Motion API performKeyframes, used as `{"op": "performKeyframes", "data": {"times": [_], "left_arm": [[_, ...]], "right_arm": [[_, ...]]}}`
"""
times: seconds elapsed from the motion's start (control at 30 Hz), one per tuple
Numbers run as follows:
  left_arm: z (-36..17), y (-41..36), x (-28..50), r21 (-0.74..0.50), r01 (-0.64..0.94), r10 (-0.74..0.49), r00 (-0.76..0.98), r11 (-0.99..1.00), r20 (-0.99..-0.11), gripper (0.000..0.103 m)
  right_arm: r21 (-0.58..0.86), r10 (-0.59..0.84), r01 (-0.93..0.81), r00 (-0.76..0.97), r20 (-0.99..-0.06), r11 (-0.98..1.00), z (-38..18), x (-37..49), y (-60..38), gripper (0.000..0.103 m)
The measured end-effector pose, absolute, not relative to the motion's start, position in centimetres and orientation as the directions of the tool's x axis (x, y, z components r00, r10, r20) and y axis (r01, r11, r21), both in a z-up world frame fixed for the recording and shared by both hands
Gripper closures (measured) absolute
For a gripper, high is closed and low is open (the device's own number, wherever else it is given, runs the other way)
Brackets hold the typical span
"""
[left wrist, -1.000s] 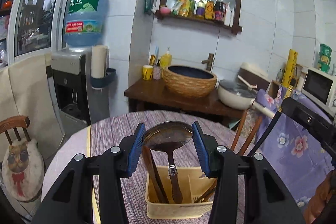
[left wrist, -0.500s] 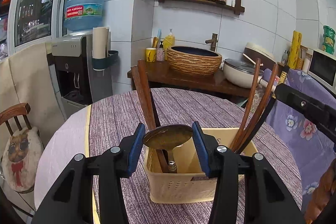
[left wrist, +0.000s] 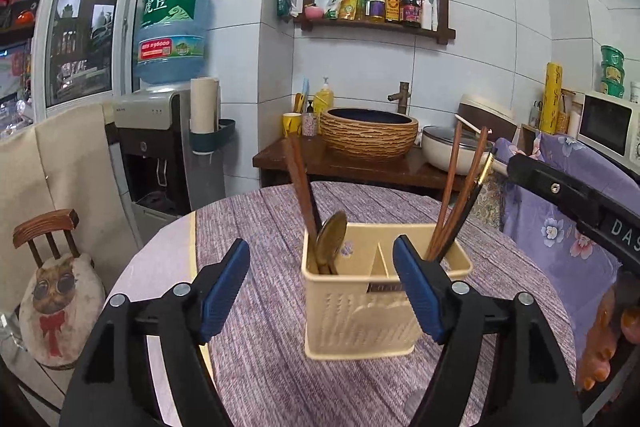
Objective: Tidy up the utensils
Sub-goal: 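Open the right tool releasing the black chopstick and move both tools back to the spoons, then grasp a steel spoon with the left tool while the right tool approaches the white plastic spoon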
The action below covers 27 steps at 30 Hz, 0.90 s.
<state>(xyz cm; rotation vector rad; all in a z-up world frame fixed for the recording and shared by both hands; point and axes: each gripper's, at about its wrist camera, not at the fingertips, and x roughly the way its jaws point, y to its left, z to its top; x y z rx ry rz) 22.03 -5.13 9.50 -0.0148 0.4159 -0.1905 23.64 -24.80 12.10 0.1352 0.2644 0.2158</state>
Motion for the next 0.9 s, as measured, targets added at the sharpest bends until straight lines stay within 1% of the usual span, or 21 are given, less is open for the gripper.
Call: {"op": "performKeyframes", "data": {"times": [0.2, 0.33, 0.57, 0.67, 0.9], "left_arm": [[7.1, -4.1, 19.9, -0.071, 0.155, -0.17, 0.874, 0.985, -0.455, 0.025], [4.5, -4.3, 18.9, -0.074, 0.165, -0.179, 0.829, 0.983, -0.53, 0.025], [0.6, -5.6, 16.4, -0.081, 0.198, -0.205, 0.757, 0.977, -0.621, 0.025], [-0.6, -6.3, 15.5, -0.071, 0.208, -0.203, 0.735, 0.976, -0.647, 0.025], [-2.3, -6.8, 14.1, -0.078, 0.22, -0.211, 0.687, 0.972, -0.695, 0.034]], "right_arm": [[0.101, 0.193, -0.17, 0.935, -0.298, 0.98, 9.9, 21.1, -24.6, 0.039], [0.076, 0.158, -0.14, 0.919, -0.362, 0.987, 7.6, 20.3, -24.7, 0.039], [0.114, 0.144, -0.101, 0.864, -0.483, 0.988, 2.8, 19.7, -25.8, 0.039], [0.132, 0.137, -0.079, 0.847, -0.514, 0.988, 1.4, 19.3, -26.4, 0.039], [0.176, 0.129, -0.037, 0.826, -0.549, 0.984, -0.7, 18.3, -27.7, 0.039]]}}
